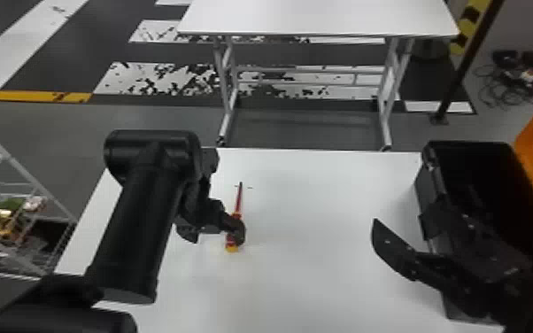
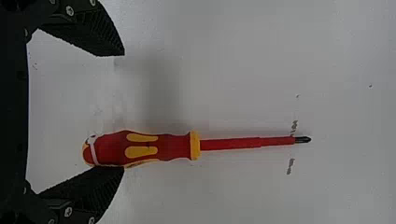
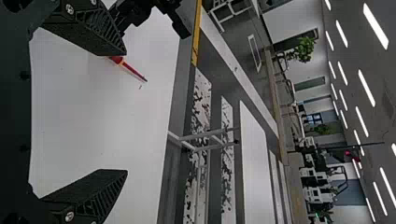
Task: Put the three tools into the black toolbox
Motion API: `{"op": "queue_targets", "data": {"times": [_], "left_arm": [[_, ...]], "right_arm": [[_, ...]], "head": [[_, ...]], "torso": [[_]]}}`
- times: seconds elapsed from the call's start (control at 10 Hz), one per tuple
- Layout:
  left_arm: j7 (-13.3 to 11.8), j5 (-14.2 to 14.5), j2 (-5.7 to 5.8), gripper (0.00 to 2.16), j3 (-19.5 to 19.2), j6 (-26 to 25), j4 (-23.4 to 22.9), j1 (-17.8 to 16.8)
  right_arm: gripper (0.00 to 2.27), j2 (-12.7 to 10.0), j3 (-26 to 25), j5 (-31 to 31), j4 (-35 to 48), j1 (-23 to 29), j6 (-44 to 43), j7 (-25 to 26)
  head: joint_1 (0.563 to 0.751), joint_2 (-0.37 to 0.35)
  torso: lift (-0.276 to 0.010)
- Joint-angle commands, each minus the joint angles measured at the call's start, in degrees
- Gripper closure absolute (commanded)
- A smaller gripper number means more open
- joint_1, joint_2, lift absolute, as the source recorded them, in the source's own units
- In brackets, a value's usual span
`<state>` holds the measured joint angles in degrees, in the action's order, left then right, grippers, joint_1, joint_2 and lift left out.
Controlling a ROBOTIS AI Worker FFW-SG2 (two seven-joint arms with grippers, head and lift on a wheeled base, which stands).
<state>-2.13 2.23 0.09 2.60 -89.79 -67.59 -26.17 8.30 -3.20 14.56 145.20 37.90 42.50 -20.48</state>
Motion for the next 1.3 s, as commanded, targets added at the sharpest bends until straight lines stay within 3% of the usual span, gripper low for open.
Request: {"op": "queue_targets", "data": {"times": [0.0,0.4,0.8,1.2], "left_arm": [[-0.59,-0.91,-0.24,0.14,-0.05,-0.24,0.0,0.16],[-2.52,-3.81,-0.24,0.14,0.82,-0.24,-0.35,0.51],[-3.93,-3.81,-0.24,0.14,-0.05,-0.24,-0.53,-1.16],[-4.19,-1.26,-0.24,0.14,0.03,-0.24,3.25,-4.06]], "right_arm": [[0.1,-0.04,0.03,0.03,0.0,-0.02,0.0,0.0],[0.1,-0.12,-0.23,0.11,0.0,-0.02,-0.17,0.0],[0.1,-0.12,-0.41,0.64,0.26,0.16,-0.53,-0.09],[0.1,-0.12,-1.11,0.73,0.7,0.77,-1.05,-0.09]], "head": [[0.695,0.089],[0.695,0.099],[0.695,0.098],[0.695,0.078]], "torso": [[-0.051],[-0.051],[-0.051],[-0.051]]}}
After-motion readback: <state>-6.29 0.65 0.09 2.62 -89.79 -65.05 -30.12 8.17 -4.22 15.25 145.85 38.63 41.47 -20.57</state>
